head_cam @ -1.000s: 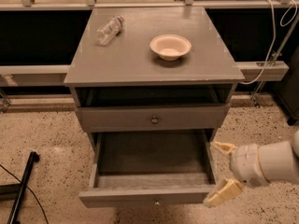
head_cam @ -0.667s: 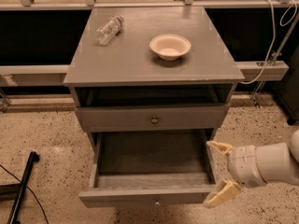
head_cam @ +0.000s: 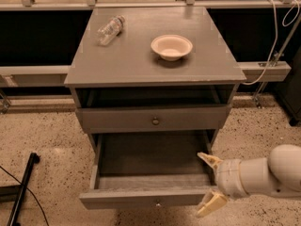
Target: Close middle drawer
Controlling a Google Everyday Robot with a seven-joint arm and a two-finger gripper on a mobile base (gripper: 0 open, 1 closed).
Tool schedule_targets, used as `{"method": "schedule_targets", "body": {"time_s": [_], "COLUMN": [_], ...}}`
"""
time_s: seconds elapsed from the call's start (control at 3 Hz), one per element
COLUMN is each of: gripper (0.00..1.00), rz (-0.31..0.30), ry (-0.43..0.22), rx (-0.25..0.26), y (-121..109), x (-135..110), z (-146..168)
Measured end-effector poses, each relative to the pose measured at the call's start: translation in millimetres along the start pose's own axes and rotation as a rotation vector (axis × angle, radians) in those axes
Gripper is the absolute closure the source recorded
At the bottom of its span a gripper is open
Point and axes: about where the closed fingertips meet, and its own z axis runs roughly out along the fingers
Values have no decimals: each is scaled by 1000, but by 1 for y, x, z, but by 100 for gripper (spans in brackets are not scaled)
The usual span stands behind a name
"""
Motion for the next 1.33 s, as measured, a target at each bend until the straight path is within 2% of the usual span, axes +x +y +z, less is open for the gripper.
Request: {"method": "schedule_targets", "body": {"time_s": [0.33,0.67,1.0,1.33], "gripper": [26,50,81,100], "rz": [-87,-145,-147,-144], "ry": [5,-8,2,7], "rx": [-19,-24,-42,-44], "y": [25,40,53,53], "x": [39,68,102,105], "z": [66,102,136,139]}}
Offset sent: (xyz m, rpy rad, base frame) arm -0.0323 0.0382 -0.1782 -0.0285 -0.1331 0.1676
